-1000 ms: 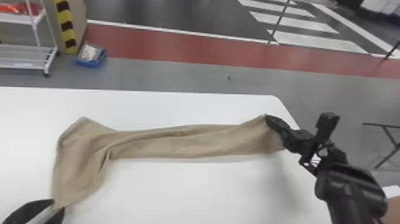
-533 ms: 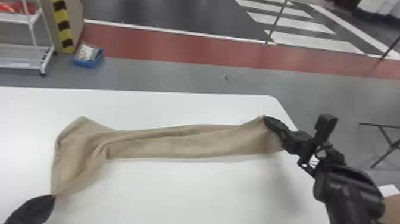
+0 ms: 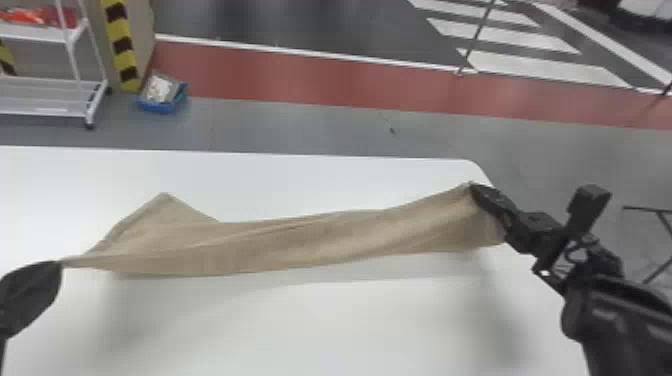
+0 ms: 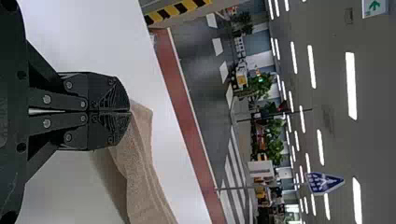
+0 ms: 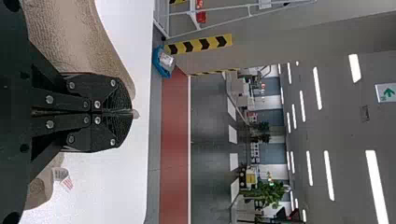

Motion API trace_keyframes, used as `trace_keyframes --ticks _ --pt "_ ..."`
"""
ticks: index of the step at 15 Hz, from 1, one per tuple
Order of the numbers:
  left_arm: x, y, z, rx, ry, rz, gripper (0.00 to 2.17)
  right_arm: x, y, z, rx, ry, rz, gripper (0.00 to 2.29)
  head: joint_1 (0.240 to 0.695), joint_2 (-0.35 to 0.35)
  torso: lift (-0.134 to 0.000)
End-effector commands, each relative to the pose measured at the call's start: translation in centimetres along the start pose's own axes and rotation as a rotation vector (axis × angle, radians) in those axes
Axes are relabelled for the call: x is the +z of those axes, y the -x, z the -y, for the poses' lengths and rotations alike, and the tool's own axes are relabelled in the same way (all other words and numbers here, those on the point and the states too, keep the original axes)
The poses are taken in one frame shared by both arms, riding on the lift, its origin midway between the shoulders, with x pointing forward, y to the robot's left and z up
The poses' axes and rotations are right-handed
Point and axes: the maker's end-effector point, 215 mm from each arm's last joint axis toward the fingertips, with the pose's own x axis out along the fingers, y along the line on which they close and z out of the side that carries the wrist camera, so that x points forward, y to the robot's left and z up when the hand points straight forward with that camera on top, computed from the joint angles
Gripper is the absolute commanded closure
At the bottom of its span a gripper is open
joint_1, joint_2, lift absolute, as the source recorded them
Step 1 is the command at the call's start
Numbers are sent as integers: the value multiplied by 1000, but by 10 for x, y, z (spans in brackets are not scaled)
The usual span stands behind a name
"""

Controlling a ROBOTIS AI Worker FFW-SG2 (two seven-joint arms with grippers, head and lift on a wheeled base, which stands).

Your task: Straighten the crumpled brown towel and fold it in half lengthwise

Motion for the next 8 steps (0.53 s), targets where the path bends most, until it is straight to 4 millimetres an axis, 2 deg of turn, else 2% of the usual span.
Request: trace_keyframes --ticks 1,5,6,7,8 --pt "26 2 -17 40 0 47 1420 19 12 0 7 18 28 1217 695 -257 -124" --pt "60 6 -41 111 8 108 1420 45 39 19 9 40 47 1217 695 -251 -124" --pt "70 6 -46 123 14 124 1420 50 43 18 28 48 44 1217 695 -252 -124" --pt "76 3 -49 128 24 127 1420 53 47 18 38 54 27 1217 695 -254 -124" --pt "74 -5 -52 132 41 102 1420 61 48 19 49 61 20 1217 695 -257 -124"
